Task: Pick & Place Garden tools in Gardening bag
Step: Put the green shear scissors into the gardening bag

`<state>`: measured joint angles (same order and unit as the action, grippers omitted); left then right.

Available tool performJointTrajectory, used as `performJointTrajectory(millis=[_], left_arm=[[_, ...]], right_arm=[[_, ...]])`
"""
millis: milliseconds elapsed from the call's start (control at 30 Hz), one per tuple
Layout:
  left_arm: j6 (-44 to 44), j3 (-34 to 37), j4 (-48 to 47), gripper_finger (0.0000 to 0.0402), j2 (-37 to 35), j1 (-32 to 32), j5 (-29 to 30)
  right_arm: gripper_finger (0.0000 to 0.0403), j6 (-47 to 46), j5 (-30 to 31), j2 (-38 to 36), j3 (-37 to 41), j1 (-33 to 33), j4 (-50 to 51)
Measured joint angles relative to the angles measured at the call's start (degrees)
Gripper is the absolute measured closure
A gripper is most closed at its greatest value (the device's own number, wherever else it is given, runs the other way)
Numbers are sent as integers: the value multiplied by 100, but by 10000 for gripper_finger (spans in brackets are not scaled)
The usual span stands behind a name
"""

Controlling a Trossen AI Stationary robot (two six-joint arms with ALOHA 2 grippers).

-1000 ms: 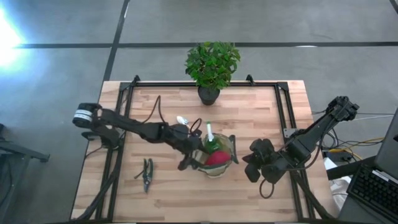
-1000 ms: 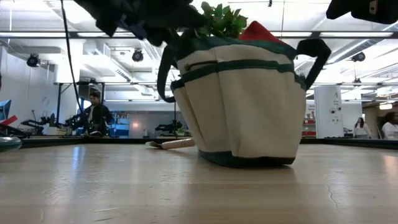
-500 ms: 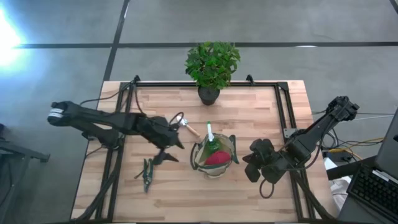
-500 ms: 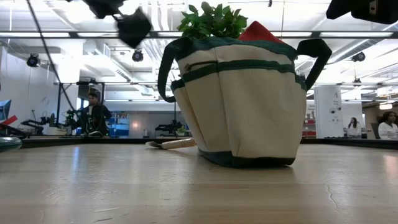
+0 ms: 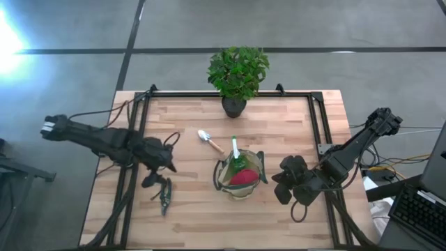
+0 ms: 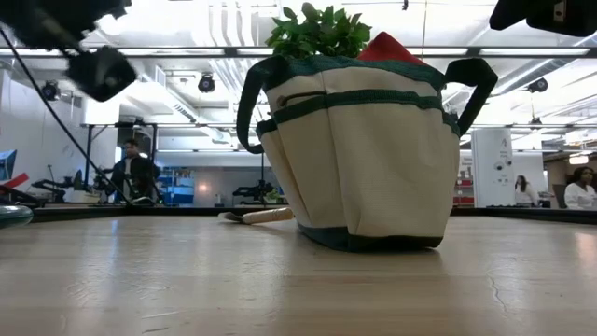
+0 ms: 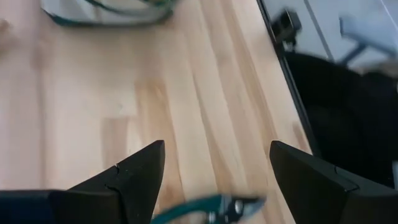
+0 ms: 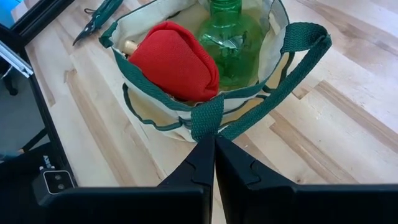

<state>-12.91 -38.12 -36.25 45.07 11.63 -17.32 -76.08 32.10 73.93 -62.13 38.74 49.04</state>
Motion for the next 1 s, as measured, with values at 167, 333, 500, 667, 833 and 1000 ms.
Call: performJointTrajectory(millis=[167, 333, 500, 667, 833, 1000], left_arm=[[-765, 437, 31, 110, -110, 303, 35], [-1728, 862, 126, 110, -82, 320, 112], [-2058, 1280, 164, 110, -82, 318, -46], [-2843, 1514, 369, 110, -82, 317, -41], [-3280, 1654, 776, 110, -75, 316, 35], [-3510, 1783, 863, 110, -67, 307, 113]], right_arm=[[394, 1, 2, 0, 0, 0, -2], [394, -88, 2, 0, 0, 0, -5], [394, -130, 2, 0, 0, 0, -11], [394, -94, 4, 0, 0, 0, -9], [394, -71, 49, 0, 0, 0, -7], [394, -67, 63, 0, 0, 0, -7]])
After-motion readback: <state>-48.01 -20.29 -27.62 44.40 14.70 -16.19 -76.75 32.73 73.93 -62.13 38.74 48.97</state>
